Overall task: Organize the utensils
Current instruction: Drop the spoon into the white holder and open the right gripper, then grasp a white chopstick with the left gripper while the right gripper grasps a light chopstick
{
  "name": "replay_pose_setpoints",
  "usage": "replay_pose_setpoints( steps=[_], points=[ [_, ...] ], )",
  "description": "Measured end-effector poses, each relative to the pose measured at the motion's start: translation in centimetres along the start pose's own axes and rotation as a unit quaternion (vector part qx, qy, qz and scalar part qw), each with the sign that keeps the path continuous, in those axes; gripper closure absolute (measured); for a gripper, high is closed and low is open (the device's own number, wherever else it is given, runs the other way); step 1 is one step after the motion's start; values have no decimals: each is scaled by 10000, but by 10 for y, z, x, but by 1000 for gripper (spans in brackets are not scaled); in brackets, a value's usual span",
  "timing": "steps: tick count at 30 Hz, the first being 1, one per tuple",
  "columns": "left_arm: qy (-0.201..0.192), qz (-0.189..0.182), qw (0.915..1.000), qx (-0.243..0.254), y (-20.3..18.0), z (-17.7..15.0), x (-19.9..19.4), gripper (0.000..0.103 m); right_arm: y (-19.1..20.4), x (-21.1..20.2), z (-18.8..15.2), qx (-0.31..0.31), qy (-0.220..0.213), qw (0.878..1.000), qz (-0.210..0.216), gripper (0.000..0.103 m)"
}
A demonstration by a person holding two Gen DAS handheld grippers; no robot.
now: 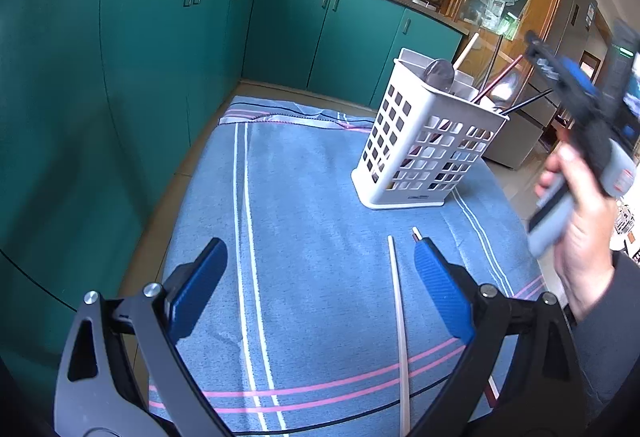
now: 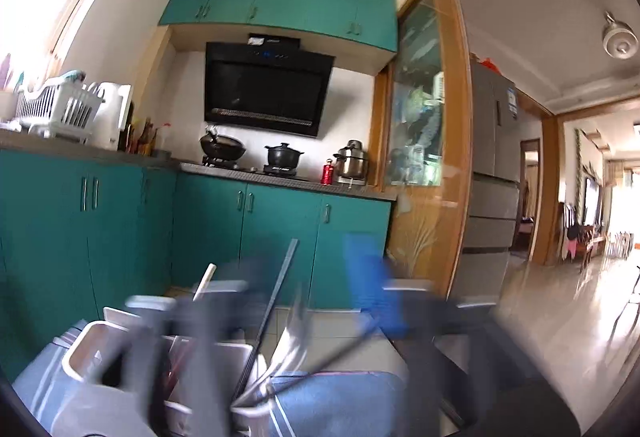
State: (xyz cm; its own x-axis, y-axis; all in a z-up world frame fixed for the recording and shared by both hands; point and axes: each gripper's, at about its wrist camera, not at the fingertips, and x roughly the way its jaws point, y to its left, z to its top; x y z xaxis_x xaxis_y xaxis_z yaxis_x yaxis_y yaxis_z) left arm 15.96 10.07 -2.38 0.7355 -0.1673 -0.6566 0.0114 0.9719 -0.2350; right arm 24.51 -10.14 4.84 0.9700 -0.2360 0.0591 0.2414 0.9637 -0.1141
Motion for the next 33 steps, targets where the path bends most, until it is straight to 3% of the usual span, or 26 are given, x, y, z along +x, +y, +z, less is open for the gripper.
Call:
replay_pose_setpoints(
  steps=[1,3,9,12,15,19,23,28,33],
  points=[
    [5,4,10000,8,0,0,0,10,-10,-14,3,179,-150,9997,26,13],
    [11,6,10000,41,-1,-1,0,10,-30,-36,10,542,-212,9972,475,13],
    [75,39,9997,240,-13,-9,1,10,-96,-106,11,1316,411,9809,1371,3],
    [119,57,9993,359,-24,-17,3,10,-99,-121,-11,974,1423,9701,1710,3],
    [186,69,9985,512,-36,-26,2,10,-90,-123,-42,707,2461,9458,1999,3],
    [166,176,9958,886,-58,-41,0,10,-80,-127,-76,732,3022,9218,2317,4],
    [294,249,9942,1001,-68,-48,11,10,-78,-130,-76,635,2996,9219,2372,13],
    [371,322,9936,1016,-78,-45,31,10,-79,-119,-79,626,3174,9120,2521,34],
    [598,372,9922,1032,-87,-38,62,22,-71,-117,-90,442,3405,9015,2634,49]
  ],
)
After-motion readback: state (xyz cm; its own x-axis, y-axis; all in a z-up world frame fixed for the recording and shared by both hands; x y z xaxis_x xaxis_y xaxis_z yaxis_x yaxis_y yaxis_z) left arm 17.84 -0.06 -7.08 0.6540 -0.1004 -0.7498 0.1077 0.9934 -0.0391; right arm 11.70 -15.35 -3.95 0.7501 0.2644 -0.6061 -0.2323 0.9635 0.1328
